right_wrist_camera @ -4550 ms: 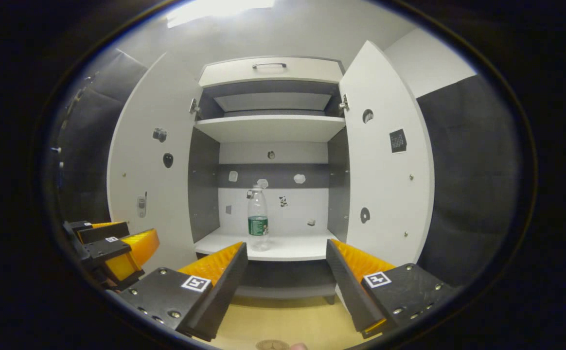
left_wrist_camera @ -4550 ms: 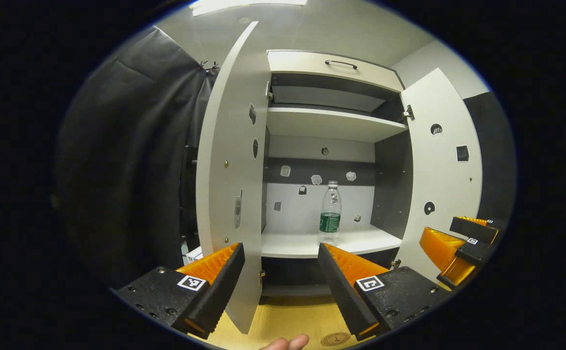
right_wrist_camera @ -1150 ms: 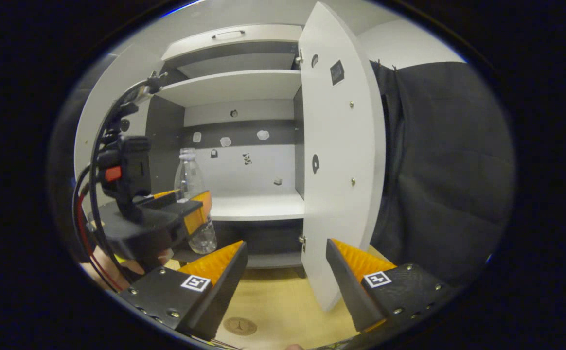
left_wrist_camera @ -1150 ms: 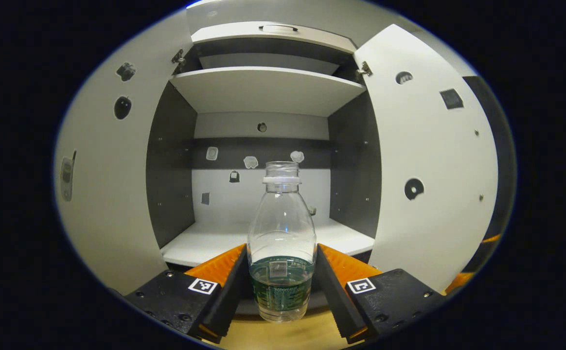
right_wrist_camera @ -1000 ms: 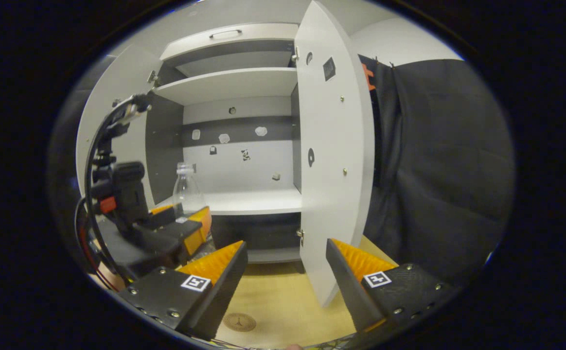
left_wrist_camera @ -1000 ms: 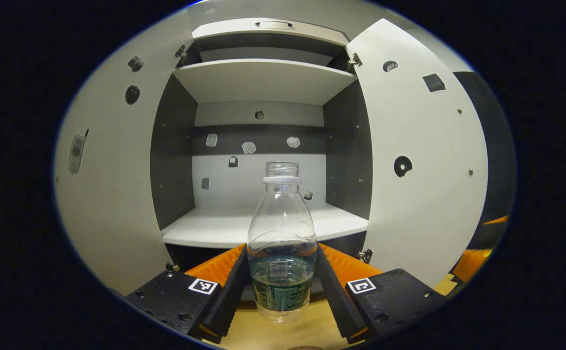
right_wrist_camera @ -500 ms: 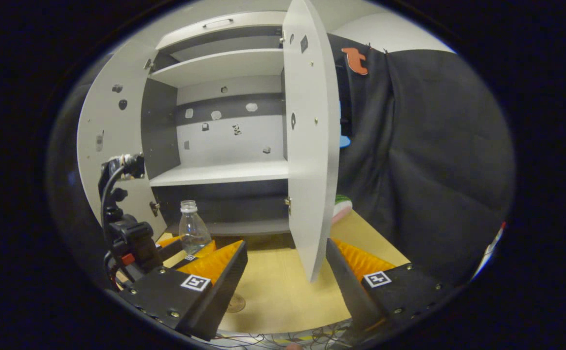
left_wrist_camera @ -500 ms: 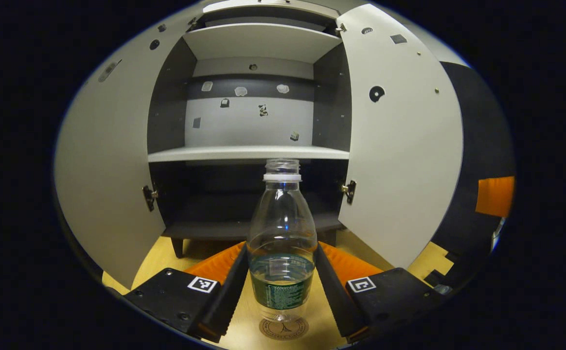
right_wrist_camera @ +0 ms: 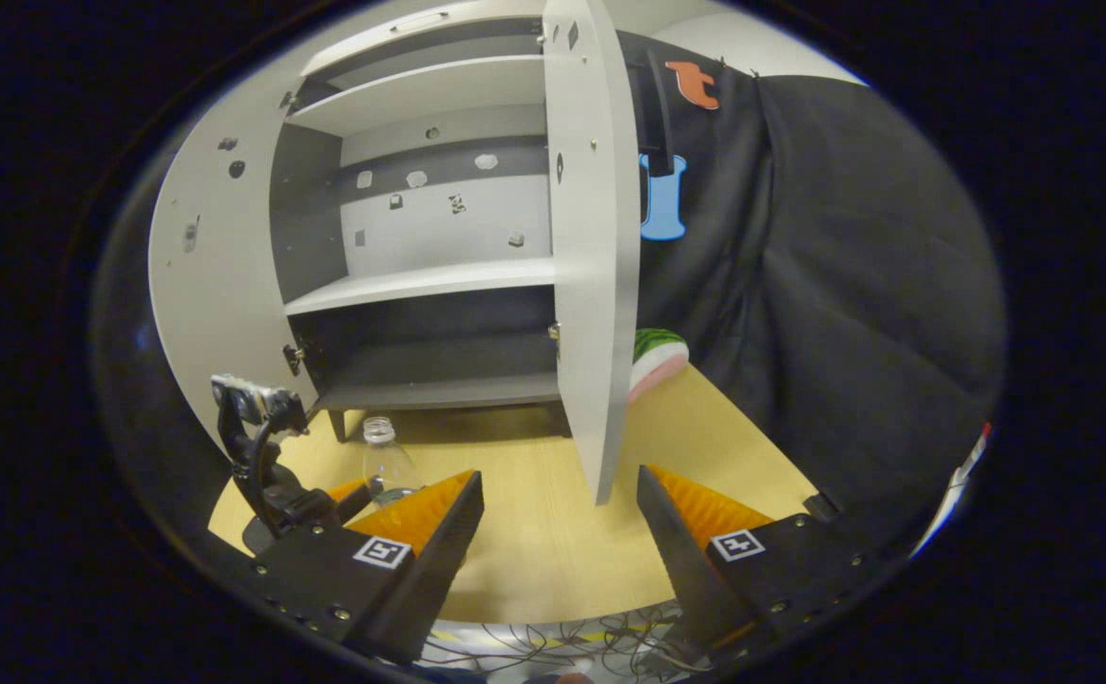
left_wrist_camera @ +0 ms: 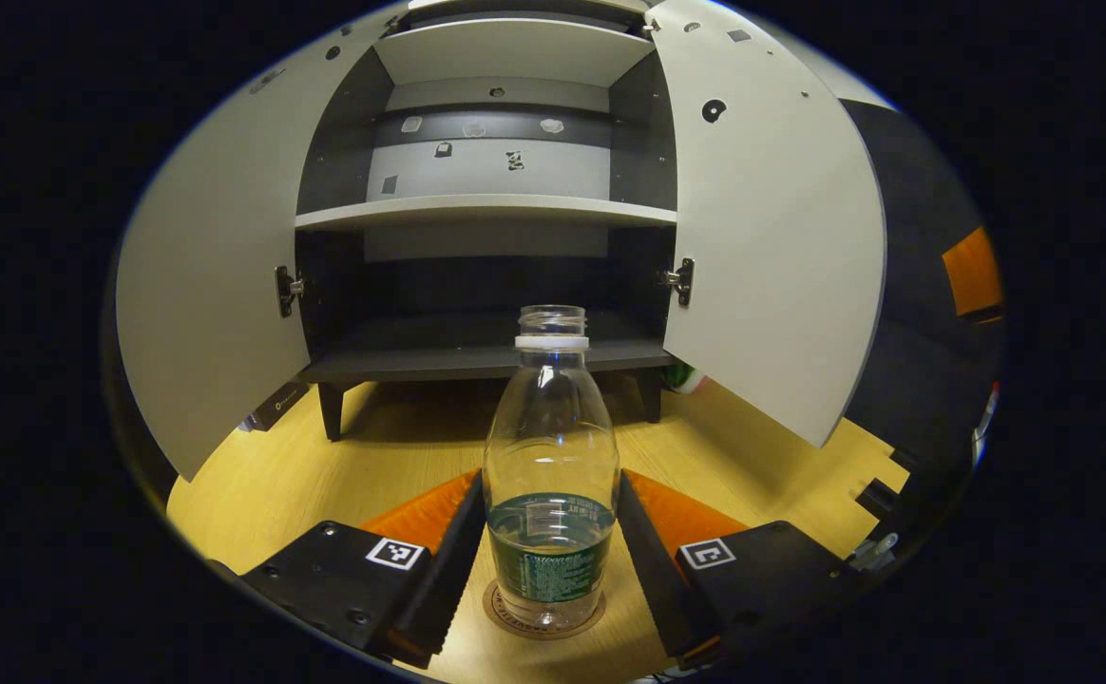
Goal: Grasp the bottle in the cabinet with the left hand and place it on the coaster, then close the right door with the right hand and the left door with the left hand.
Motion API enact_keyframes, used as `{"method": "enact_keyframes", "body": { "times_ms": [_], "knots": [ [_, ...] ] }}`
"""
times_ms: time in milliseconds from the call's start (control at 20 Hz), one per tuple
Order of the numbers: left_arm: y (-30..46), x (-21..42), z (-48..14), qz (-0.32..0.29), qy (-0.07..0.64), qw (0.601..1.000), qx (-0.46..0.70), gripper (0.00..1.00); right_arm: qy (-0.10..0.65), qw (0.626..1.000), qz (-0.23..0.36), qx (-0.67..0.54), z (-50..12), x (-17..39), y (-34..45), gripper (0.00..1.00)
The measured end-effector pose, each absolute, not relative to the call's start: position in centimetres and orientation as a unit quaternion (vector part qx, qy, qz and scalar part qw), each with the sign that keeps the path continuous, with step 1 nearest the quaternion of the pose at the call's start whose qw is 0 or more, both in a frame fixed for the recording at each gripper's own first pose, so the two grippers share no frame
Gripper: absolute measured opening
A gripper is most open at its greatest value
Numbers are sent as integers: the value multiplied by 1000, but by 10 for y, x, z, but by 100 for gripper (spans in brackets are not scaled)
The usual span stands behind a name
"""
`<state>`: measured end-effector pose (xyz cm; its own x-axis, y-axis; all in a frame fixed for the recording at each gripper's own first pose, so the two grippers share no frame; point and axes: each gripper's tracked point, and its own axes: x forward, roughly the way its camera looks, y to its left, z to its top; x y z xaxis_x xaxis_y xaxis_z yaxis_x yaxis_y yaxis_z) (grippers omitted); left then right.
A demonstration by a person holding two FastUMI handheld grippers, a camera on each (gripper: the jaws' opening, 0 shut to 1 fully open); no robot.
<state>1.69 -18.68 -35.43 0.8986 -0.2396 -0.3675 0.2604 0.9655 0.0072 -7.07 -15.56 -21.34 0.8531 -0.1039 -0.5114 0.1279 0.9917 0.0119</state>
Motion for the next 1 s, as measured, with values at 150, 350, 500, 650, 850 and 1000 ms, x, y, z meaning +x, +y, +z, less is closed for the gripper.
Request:
{"method": "enact_keyframes", "body": {
  "times_ms": [150,350,500,650,850,1000],
  "knots": [
    [-187,19,-357,-131,172,976,36,83,270,961,-54,26,-217,-73,-153,99],
    [-185,21,-363,-133,169,976,41,83,282,958,-50,19,-226,-74,-154,99],
    [-183,15,-363,-134,151,979,42,83,291,955,-46,35,-232,-77,-150,99],
    [-182,11,-365,-135,154,978,46,83,294,955,-42,27,-234,-79,-148,99],
    [-178,1,-368,-131,161,977,39,84,296,954,-29,33,-236,-79,-140,94],
    [-180,-1,-365,-131,160,978,42,85,300,953,-24,36,-239,-82,-135,99]
  ]
}}
